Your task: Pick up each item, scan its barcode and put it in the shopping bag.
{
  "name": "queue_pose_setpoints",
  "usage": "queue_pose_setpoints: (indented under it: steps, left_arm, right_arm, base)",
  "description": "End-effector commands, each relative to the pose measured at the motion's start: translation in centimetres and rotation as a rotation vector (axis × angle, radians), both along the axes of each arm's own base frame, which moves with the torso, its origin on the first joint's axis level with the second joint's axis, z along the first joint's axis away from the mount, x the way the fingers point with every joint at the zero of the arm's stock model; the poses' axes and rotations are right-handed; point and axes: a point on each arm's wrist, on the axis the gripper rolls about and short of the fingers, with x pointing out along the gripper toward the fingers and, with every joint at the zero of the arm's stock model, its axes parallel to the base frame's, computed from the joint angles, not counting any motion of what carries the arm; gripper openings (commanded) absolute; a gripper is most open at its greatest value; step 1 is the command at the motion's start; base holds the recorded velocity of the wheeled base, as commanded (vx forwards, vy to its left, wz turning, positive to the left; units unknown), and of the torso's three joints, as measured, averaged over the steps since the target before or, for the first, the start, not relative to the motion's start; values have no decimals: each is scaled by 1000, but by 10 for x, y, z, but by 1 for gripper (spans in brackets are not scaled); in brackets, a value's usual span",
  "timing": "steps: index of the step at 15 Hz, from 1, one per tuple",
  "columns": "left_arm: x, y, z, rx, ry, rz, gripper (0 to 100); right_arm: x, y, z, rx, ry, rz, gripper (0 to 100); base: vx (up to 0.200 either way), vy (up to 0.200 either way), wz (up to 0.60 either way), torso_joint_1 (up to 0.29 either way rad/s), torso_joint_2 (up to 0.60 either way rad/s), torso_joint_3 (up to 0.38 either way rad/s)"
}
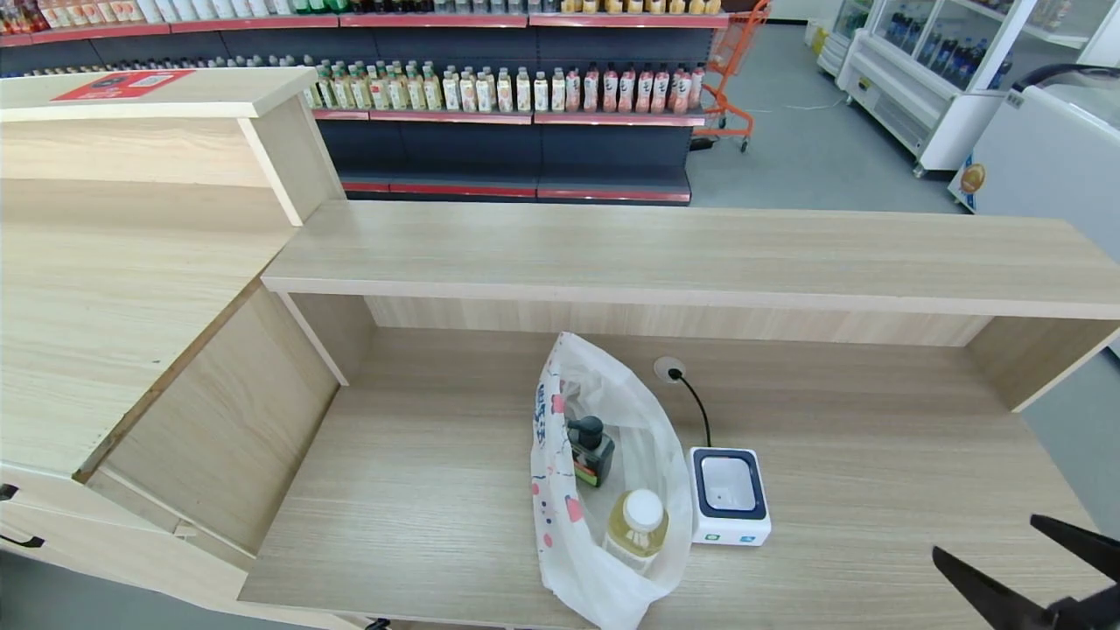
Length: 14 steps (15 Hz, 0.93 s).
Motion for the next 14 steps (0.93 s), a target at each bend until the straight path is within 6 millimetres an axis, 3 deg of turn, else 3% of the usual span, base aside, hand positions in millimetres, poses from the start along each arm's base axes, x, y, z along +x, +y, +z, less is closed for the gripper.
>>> queue_pose_setpoints:
  steps: [1, 3, 5, 14]
  left_arm:
    - [0, 0, 0, 0, 0, 0, 100]
    - [0, 0, 0, 0, 0, 0, 100]
    - [0, 0, 0, 0, 0, 0, 100]
    - [0, 0, 0, 0, 0, 0, 100]
  right_arm:
    - [-65, -14, -19, 7, -70, -116, 100]
    - [-90, -16, -42, 9, -65, -177, 100]
    - [-103, -15, -45, 8, -230, -181, 100]
    - [-104, -15, -45, 45, -235, -187, 100]
  base:
    - [0, 0, 0, 0, 0, 0]
    - [0, 0, 0, 0, 0, 0]
    - [0, 0, 0, 0, 0, 0]
    - [0, 0, 0, 0, 0, 0]
